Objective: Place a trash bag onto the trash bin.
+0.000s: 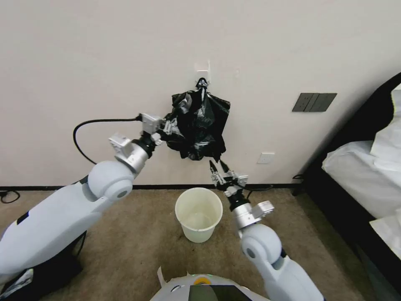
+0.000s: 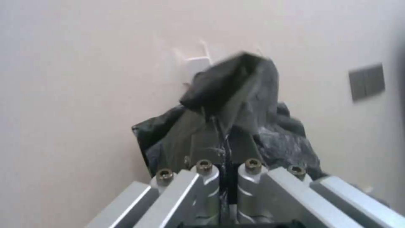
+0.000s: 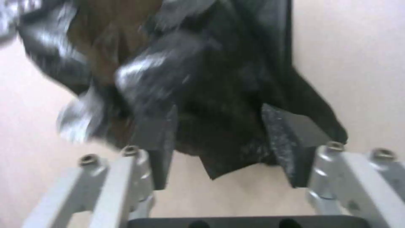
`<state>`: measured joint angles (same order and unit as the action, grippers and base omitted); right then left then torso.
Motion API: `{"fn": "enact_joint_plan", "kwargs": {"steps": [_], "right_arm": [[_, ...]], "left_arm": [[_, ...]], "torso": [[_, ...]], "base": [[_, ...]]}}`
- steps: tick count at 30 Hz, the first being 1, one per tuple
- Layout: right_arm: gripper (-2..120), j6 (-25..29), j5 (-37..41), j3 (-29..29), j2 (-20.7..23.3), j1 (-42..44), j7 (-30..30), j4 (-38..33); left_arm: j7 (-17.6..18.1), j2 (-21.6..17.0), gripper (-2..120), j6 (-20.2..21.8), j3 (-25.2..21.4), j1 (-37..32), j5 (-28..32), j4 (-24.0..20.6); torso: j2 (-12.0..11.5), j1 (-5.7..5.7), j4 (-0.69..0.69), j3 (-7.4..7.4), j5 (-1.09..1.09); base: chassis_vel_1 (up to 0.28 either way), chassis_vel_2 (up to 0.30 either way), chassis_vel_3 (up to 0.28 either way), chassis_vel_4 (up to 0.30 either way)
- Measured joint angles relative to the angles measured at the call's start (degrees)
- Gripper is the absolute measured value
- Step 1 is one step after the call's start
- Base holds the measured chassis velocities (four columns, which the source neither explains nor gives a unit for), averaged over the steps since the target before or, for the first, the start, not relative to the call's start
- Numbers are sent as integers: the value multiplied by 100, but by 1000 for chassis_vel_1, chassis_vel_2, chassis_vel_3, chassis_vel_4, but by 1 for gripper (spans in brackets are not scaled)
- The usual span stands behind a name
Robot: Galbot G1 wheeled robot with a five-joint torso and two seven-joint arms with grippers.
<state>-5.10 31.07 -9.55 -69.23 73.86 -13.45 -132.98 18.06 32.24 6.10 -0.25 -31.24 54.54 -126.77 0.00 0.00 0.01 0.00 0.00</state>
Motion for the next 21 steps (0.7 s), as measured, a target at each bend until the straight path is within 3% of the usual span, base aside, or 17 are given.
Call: {"fn": "enact_joint_plan", "kwargs": {"steps": [1, 5, 12, 19, 21], "right_arm": [[55, 0, 0, 0, 0, 0, 0, 0], [74, -254, 541, -204, 146, -200, -243, -313], [97, -841, 826, -271, 566, -729, -401, -500], [100, -1192, 881, 81, 1084, -1685, -310, -305], [100, -1129, 1417, 328, 1319, -2330, -75, -162]], "left_arm": [[0, 0, 0, 0, 0, 0, 0, 0], [-71, 7, 0, -307, -210, -173, 383, 18], [-37, 49, 0, -340, -231, -256, 419, -27], [32, 119, 0, -199, -220, -461, 181, -68], [37, 122, 0, -181, -197, -483, 156, -72]], "torso": [[0, 0, 0, 0, 0], [0, 0, -1, 0, 1], [0, 0, -2, 0, 1], [0, 0, 0, 1, 1], [0, 0, 0, 1, 1]], "base": [[0, 0, 0, 0], [0, 0, 0, 0], [0, 0, 0, 0], [0, 0, 0, 0], [0, 0, 0, 0]]}}
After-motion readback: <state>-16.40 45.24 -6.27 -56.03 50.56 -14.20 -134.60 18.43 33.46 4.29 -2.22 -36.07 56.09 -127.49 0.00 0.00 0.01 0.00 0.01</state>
